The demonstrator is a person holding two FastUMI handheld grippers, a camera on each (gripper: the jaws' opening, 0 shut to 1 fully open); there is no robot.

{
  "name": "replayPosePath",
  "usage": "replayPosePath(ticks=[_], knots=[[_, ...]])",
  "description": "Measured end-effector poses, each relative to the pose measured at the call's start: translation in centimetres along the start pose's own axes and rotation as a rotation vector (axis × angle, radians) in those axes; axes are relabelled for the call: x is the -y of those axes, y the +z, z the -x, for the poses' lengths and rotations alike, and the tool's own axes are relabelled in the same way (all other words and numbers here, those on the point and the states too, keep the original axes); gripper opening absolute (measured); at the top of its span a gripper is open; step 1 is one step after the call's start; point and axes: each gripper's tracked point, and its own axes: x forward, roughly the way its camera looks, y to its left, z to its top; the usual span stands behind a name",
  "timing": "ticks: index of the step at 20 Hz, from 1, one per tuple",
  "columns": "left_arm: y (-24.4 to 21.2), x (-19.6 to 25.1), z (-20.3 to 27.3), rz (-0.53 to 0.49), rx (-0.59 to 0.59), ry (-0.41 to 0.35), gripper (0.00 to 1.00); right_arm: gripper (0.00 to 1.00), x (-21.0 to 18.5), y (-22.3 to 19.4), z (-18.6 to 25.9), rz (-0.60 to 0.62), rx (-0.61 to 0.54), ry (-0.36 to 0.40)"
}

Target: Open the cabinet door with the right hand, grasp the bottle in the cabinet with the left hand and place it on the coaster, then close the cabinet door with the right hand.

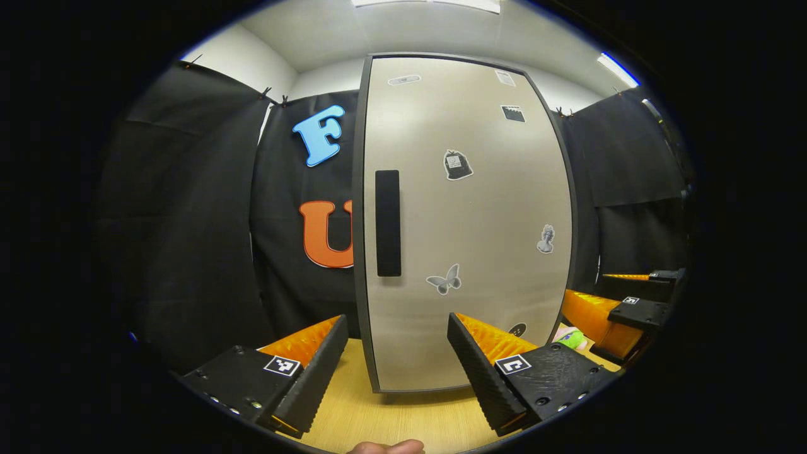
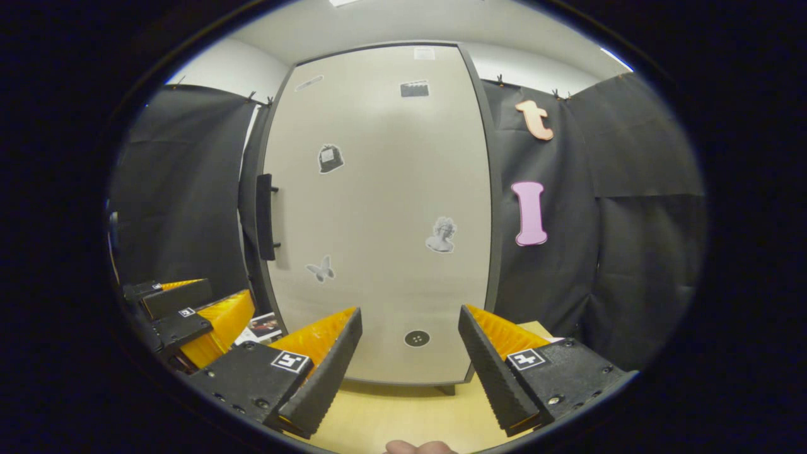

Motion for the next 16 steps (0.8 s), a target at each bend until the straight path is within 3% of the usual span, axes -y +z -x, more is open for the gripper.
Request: replayPosePath(ticks=[3,4,5,8,10,16], knots=[[-0.1,-0.2,0.6,0.005,-0.007,0.000,0.96,0.95,-1.0,-0.1,-0.4,0.011,-0.010,0.031],[0.1,-0.4,0.8,0.006,-0.002,0.001,0.96,0.99,-1.4,0.1,-0.6,0.017,-0.009,0.040],[0.2,-0.6,1.0,0.006,0.002,0.003,0.96,0.95,-1.8,0.3,-0.8,0.019,-0.006,0.049],[-0.1,-1.0,2.1,0.030,-0.017,0.008,0.96,0.99,-3.6,0.8,-1.8,0.017,0.004,0.090],[-0.1,-1.7,2.9,0.034,-0.016,0.024,0.96,0.94,-4.9,0.8,-2.8,0.028,-0.010,0.120],[-1.5,-3.7,6.2,0.035,-0.045,0.059,0.97,0.99,-9.7,2.0,-5.0,0.053,-0.003,0.206]])
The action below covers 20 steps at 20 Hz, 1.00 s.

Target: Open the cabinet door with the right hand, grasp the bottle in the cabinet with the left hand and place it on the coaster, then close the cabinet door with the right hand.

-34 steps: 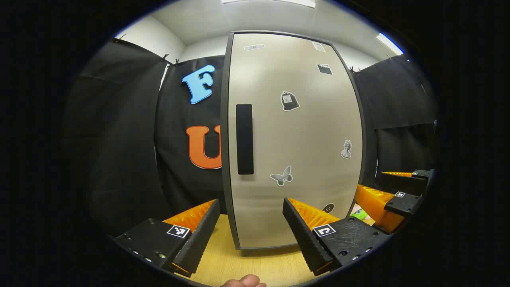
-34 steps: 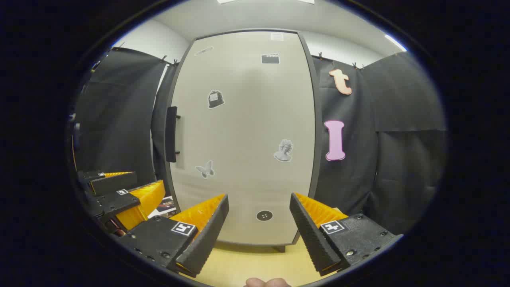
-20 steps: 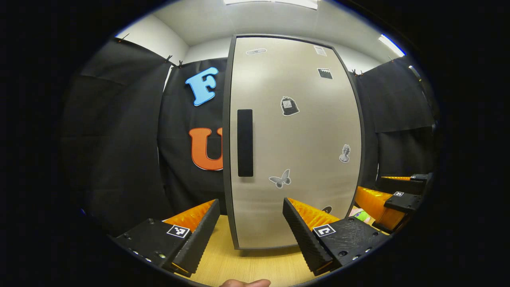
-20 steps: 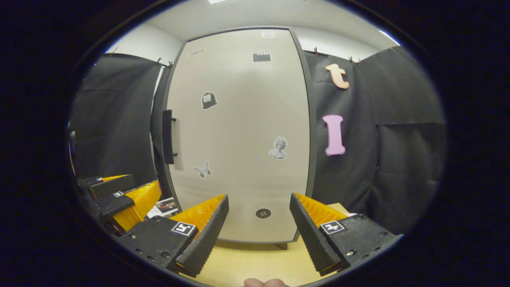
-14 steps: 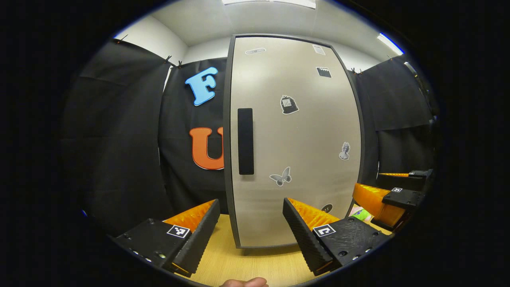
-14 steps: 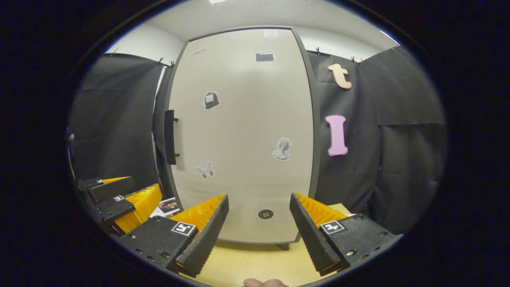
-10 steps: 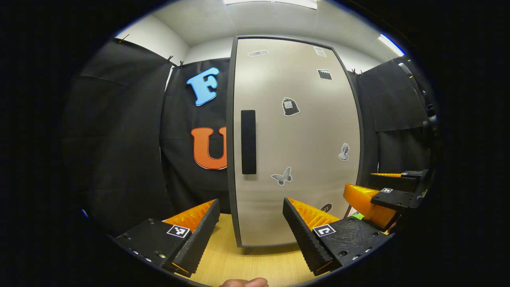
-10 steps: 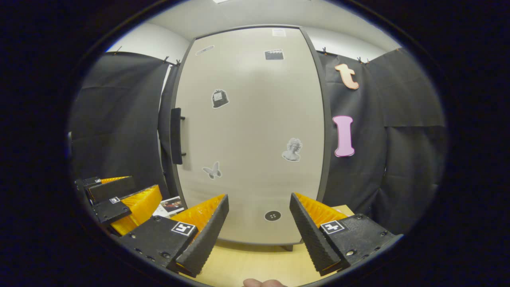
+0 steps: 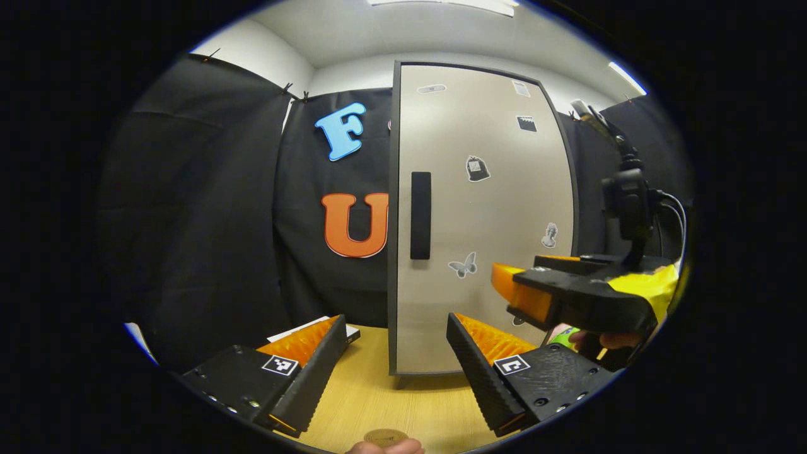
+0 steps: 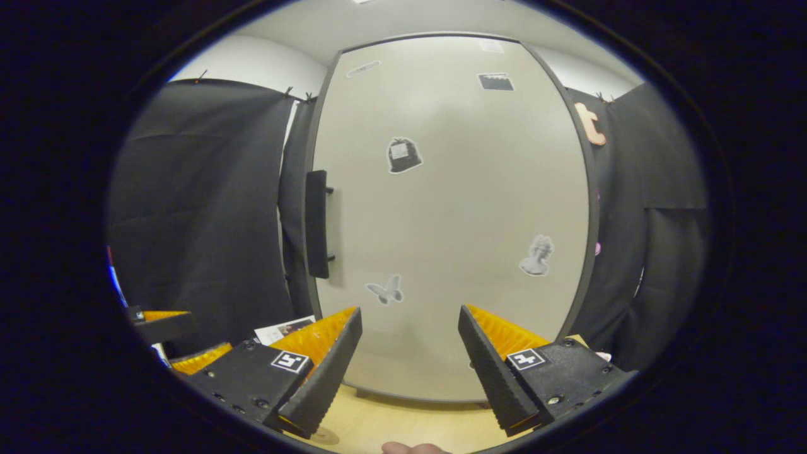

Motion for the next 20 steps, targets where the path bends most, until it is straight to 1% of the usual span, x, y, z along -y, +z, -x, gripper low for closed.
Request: replayPosePath(ticks=[2,3,4,5,6,7,10,11,12,13,14,15,16,18,19,20], knots=[[-0.6,-0.8,0.9,-0.006,-0.010,0.013,0.97,0.99,-1.7,0.6,-1.0,0.000,0.007,0.031],[-0.9,-1.2,1.4,-0.008,-0.017,0.020,0.96,0.95,-2.8,0.8,-1.4,-0.003,0.006,0.052],[-1.2,-1.8,1.7,-0.012,-0.028,0.030,0.97,0.99,-3.7,1.0,-2.0,-0.001,0.004,0.067],[-1.5,-2.4,2.2,-0.016,-0.034,0.045,0.97,0.99,-4.4,1.2,-2.6,0.004,0.003,0.072],[-1.7,-3.0,2.4,-0.016,-0.039,0.057,0.97,0.95,-5.1,1.4,-3.2,0.007,0.005,0.074],[-2.0,-3.6,2.7,-0.015,-0.044,0.066,0.97,0.99,-5.7,1.6,-3.7,0.008,0.006,0.079],[-2.7,-5.4,3.3,-0.007,-0.065,0.100,0.97,0.99,-7.4,2.0,-5.3,-0.028,-0.019,0.105],[-2.7,-6.0,3.5,-0.003,-0.064,0.111,0.97,0.95,-7.9,2.4,-5.8,-0.041,-0.022,0.111],[-2.7,-6.6,3.6,0.001,-0.063,0.120,0.97,0.99,-8.2,2.8,-6.4,-0.043,-0.018,0.105],[-2.8,-7.0,3.8,0.007,-0.066,0.126,0.97,0.99,-8.2,3.1,-6.9,-0.035,-0.018,0.095],[-3.0,-7.4,3.9,0.015,-0.072,0.127,0.97,0.94,-8.3,3.3,-7.3,-0.029,-0.017,0.084],[-3.1,-7.7,4.0,0.022,-0.075,0.127,0.97,0.99,-8.7,3.6,-7.6,-0.029,-0.015,0.085],[-3.3,-8.1,4.1,0.026,-0.077,0.128,0.97,0.94,-9.2,3.8,-7.8,-0.028,-0.012,0.087],[-3.8,-8.5,4.2,0.036,-0.084,0.127,0.97,0.94,-10.6,3.7,-8.2,-0.015,-0.040,0.113],[-4.0,-8.6,4.1,0.044,-0.091,0.121,0.97,0.99,-11.5,3.7,-8.2,-0.007,-0.048,0.130],[-4.5,-8.5,4.2,0.056,-0.107,0.112,0.97,0.98,-11.9,4.0,-8.2,0.016,-0.043,0.116]])
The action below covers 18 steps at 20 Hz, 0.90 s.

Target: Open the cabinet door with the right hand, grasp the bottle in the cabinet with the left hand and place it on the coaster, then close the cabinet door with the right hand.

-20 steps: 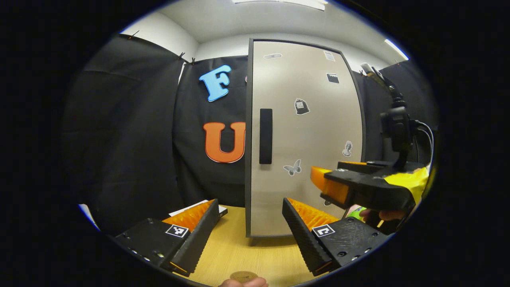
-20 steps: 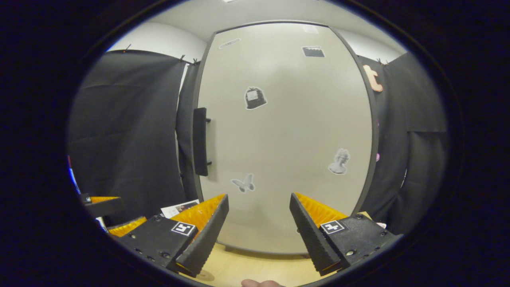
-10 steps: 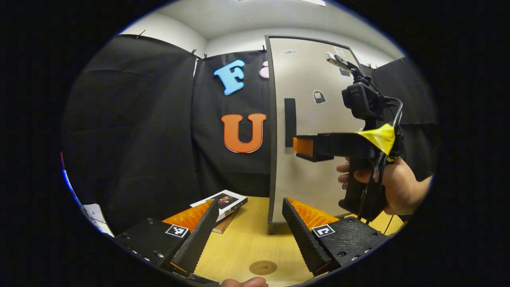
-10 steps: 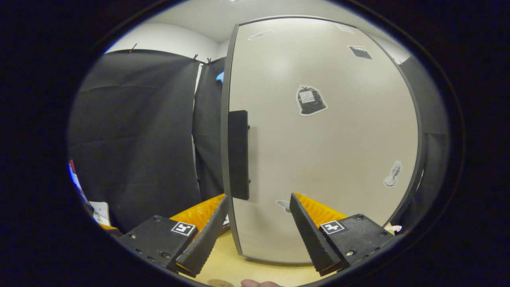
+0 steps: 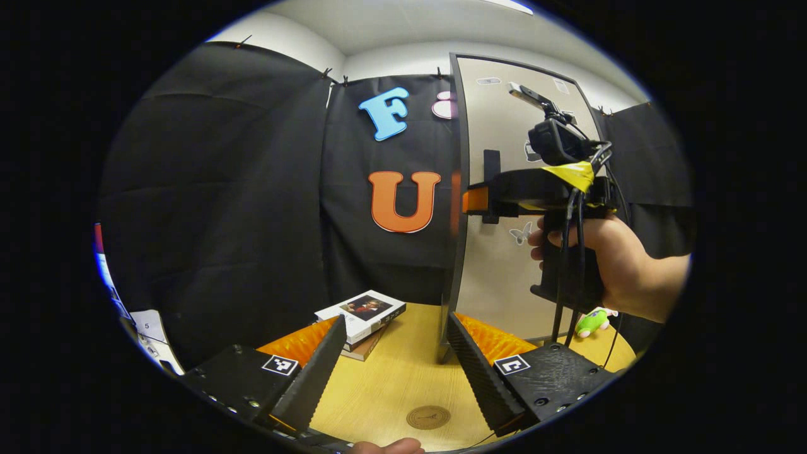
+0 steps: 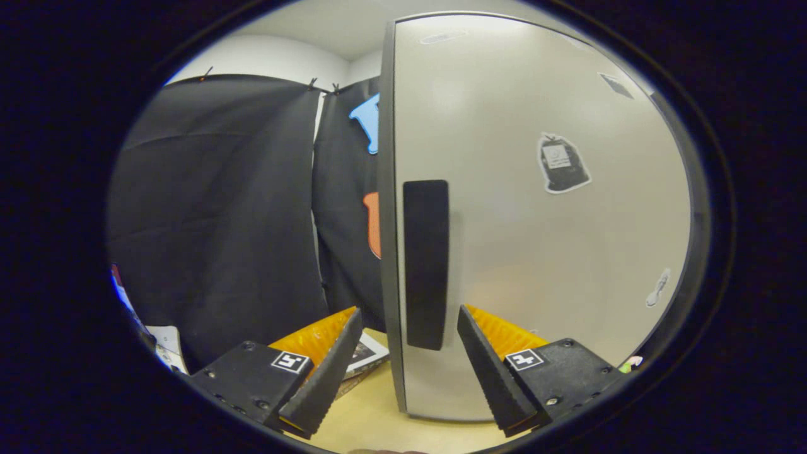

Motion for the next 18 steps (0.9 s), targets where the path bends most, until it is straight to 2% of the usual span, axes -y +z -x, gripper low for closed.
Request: replayPosePath(ticks=[2,4,7,8,9,10,11,12,14,18], knots=[[-0.5,-0.2,0.0,0.021,-0.014,-0.013,0.97,0.92,0.3,0.4,-0.1,0.053,0.012,-0.057],[-0.4,-0.9,0.0,0.036,-0.008,-0.014,0.97,0.92,0.4,0.5,-0.4,0.075,0.007,-0.086],[-0.7,-1.7,0.1,0.066,-0.005,-0.011,0.96,0.75,1.0,-0.7,-1.1,0.074,-0.057,-0.089],[-1.0,-1.9,0.0,0.073,-0.015,-0.013,0.95,0.73,1.4,-1.0,-1.3,0.057,-0.077,-0.080],[-1.4,-2.0,0.1,0.076,-0.025,-0.013,0.95,0.69,2.4,-0.9,-1.3,0.040,-0.081,-0.104],[-1.5,-2.3,0.2,0.075,-0.026,-0.012,0.95,0.46,2.7,-0.6,-1.1,0.003,-0.083,-0.086],[-1.5,-2.4,0.2,0.072,-0.026,-0.014,0.95,0.35,2.3,-0.9,-1.3,0.005,-0.089,-0.088],[-1.4,-2.4,0.3,0.068,-0.027,-0.018,0.95,0.30,2.5,-0.9,-1.4,0.025,-0.095,-0.098],[-1.3,-2.3,0.3,0.059,-0.024,-0.027,0.95,0.28,2.4,-1.0,-1.3,0.036,-0.094,-0.113],[-1.2,-2.1,0.3,0.050,-0.017,-0.036,0.95,0.25,2.0,-1.0,-0.4,0.035,-0.088,-0.091]])
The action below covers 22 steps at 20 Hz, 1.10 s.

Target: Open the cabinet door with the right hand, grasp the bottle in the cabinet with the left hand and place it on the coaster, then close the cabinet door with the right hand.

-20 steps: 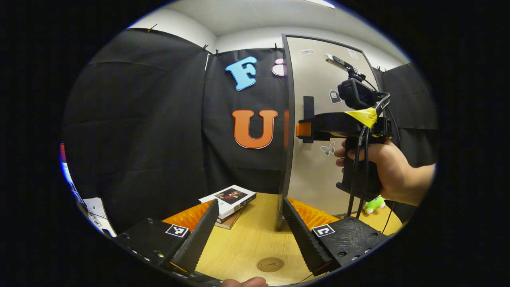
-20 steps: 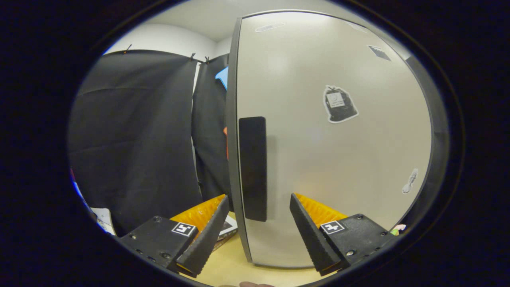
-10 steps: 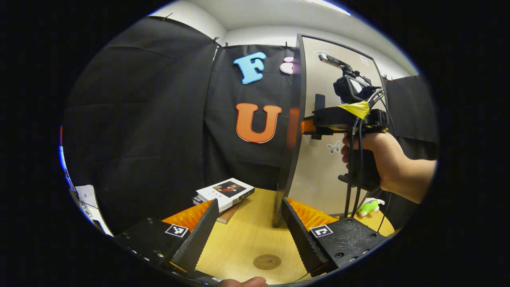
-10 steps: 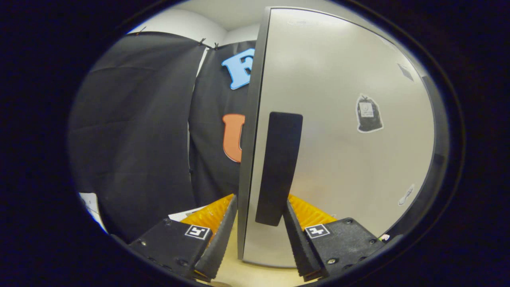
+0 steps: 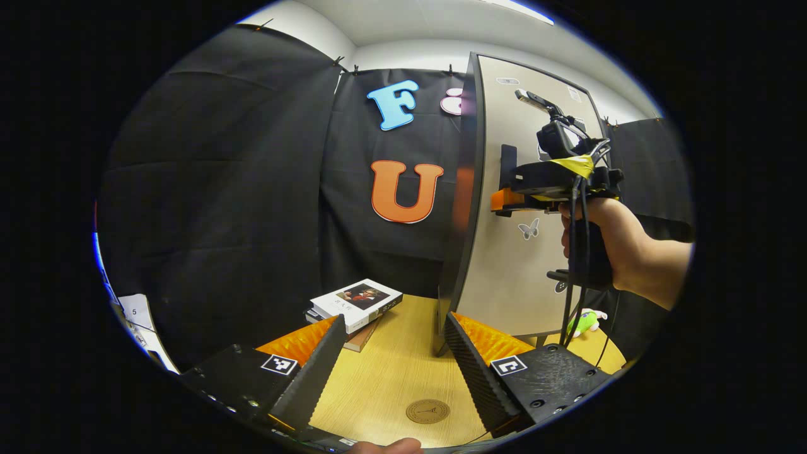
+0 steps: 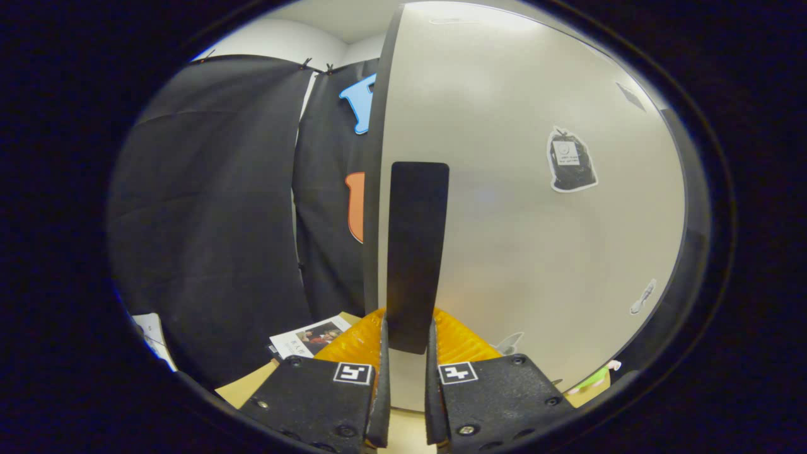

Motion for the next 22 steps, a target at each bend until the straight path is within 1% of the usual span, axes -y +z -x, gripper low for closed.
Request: replayPosePath(ticks=[4,7,8,13,14,15,16,22], knots=[[-0.5,0.3,-0.2,-0.007,-0.010,-0.007,0.95,0.24,-0.6,0.0,2.6,0.008,0.014,0.059],[-1.3,0.9,-0.9,-0.015,-0.028,-0.014,0.95,0.24,-0.7,-0.7,5.6,0.007,0.024,0.096],[-1.3,1.2,-0.8,-0.019,-0.031,-0.016,0.95,0.25,-0.7,-0.7,5.9,-0.001,0.023,0.110],[-1.7,2.8,-1.0,-0.044,-0.041,-0.036,0.95,0.24,-0.6,-1.0,8.3,-0.015,0.022,0.172],[-1.7,3.1,-1.1,-0.043,-0.041,-0.040,0.95,0.24,-0.5,-1.1,8.6,-0.016,0.026,0.190],[-1.8,3.2,-1.1,-0.044,-0.040,-0.041,1.00,0.25,-0.2,-1.1,8.8,-0.018,0.030,0.210],[-1.8,3.3,-1.2,-0.046,-0.038,-0.039,0.95,0.25,0.0,-1.1,8.8,-0.019,0.031,0.228],[-2.5,4.9,-1.4,-0.047,-0.054,-0.039,0.95,0.25,0.8,-1.4,9.2,-0.011,0.030,0.307]])
